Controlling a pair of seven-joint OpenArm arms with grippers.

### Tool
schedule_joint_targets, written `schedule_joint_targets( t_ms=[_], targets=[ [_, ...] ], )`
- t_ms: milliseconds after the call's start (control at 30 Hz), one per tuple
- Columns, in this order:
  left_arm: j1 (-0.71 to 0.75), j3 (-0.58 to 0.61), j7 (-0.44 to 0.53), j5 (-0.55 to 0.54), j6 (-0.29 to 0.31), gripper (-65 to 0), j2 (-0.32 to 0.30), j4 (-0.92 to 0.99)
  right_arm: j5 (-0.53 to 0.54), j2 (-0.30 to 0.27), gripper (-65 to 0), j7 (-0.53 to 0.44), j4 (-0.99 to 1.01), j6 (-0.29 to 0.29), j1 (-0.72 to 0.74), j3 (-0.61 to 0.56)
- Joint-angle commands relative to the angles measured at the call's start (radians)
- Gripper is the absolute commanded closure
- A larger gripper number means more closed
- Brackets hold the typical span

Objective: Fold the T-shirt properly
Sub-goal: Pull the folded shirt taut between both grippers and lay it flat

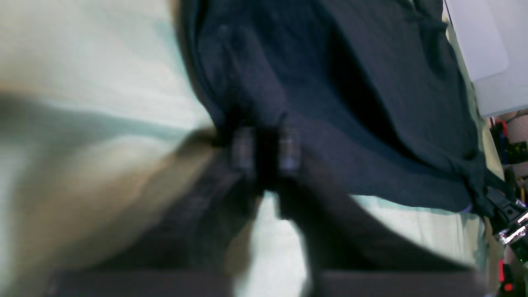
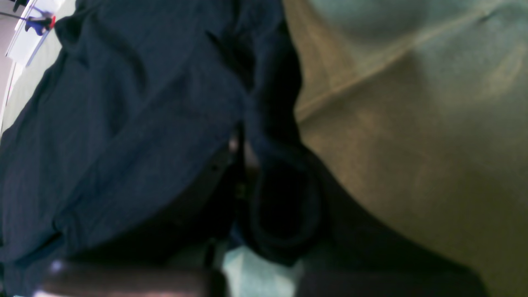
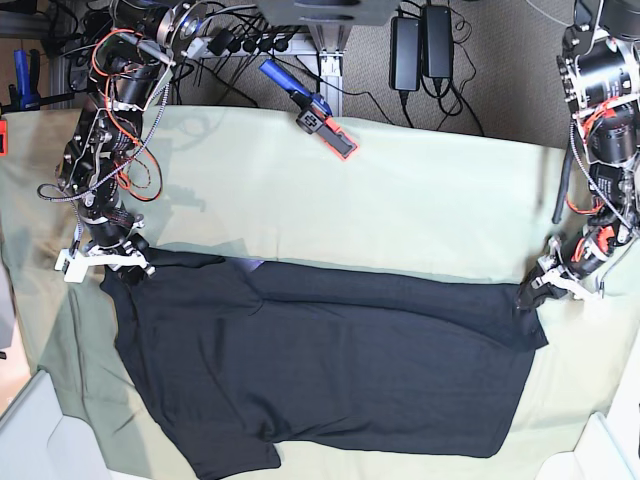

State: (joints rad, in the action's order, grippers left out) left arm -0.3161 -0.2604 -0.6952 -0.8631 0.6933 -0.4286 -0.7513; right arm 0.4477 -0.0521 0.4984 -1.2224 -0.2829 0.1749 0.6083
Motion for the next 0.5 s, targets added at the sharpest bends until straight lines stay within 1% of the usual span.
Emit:
schedule_joint_targets(
  t_ms=[0,67,133,233,333,400,467],
  targets=[
    [-0.026,-0.002,0.010,-0.015,0.005,0.0,-0.018,-0.013,0.005,-0.008,0.0,-0.003,-0.012,-0.054,0.013,-0.002],
    [-0.027,-0.002,0.000,-0.016,0.005,0.0,-0.024,-0.013,0.005,-0.009,0.0,0.007,-0.012,-0.054,0.013,-0.002],
    [-0.031,-0.002,-0.031,-0.055,0.005,0.0,-0.036,-0.016,0.018,-0.012,0.0,0.040,-0.014,-0.056,0.013,-0.002],
    [-0.031,-0.002,-0.114,-0.146,0.005,0.0,-0.067,-0.016,0.098,-0.034,0.0,0.155,-0.021,-0.075,0.012,-0.002],
    [-0.029,-0.001,-0.238,-0.221,0.005,0.0,-0.100,-0.016,0.166,-0.072,0.0,0.258,-0.041,-0.088,0.006,-0.002],
    [-0.027,0.006,-0.317,-0.293,0.005,0.0,-0.120,-0.016,0.182,-0.102,0.0,0.263,-0.068,-0.100,-0.021,-0.002],
    [-0.024,0.027,-0.338,-0.337,0.005,0.0,-0.146,-0.016,0.208,-0.135,0.0,0.263,-0.101,-0.100,-0.060,-0.008]
  ],
)
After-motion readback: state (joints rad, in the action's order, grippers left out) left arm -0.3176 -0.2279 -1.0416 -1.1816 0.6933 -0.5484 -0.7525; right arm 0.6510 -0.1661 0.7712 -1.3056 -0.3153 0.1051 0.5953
